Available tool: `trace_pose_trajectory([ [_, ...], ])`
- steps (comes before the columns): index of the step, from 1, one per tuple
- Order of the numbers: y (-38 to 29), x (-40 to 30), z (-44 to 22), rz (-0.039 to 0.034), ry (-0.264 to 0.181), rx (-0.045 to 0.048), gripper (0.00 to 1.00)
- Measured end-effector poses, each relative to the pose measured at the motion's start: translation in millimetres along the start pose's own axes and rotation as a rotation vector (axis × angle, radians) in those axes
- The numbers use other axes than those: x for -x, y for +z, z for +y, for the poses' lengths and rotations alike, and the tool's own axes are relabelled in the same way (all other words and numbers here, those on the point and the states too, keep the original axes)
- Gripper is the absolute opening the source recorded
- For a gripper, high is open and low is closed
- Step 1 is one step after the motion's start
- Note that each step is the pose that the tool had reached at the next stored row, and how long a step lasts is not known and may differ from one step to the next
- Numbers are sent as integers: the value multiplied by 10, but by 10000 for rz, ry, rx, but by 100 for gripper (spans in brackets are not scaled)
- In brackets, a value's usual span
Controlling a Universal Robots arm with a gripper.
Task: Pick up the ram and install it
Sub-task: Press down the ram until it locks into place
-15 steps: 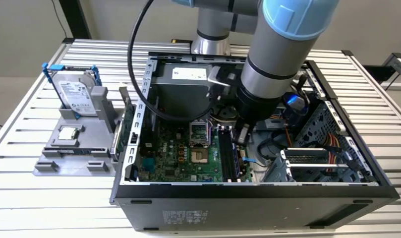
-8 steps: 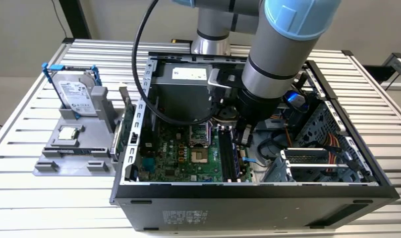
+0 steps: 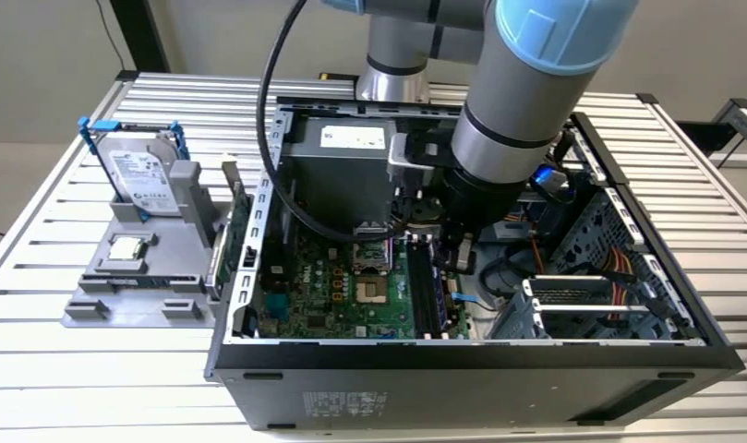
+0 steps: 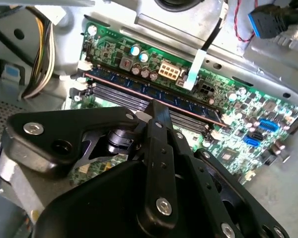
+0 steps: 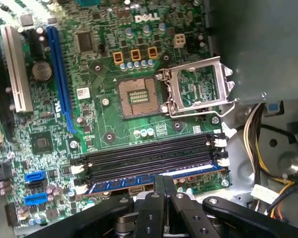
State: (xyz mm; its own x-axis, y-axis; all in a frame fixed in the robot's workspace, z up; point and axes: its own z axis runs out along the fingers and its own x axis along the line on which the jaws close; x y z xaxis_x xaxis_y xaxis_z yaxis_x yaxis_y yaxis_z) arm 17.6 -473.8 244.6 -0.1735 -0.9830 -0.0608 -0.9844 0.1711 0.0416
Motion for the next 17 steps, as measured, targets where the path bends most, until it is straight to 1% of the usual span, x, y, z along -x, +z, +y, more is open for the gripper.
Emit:
trace_pose_trajectory([
  [7, 0, 2, -10, 23, -958, 61, 0],
  [11, 0, 3, -19, 36, -1428, 91, 0],
  [14, 0, 5, -28, 43, -1642, 105, 0],
  [17, 0, 5, -28, 46, -1686, 109, 0],
])
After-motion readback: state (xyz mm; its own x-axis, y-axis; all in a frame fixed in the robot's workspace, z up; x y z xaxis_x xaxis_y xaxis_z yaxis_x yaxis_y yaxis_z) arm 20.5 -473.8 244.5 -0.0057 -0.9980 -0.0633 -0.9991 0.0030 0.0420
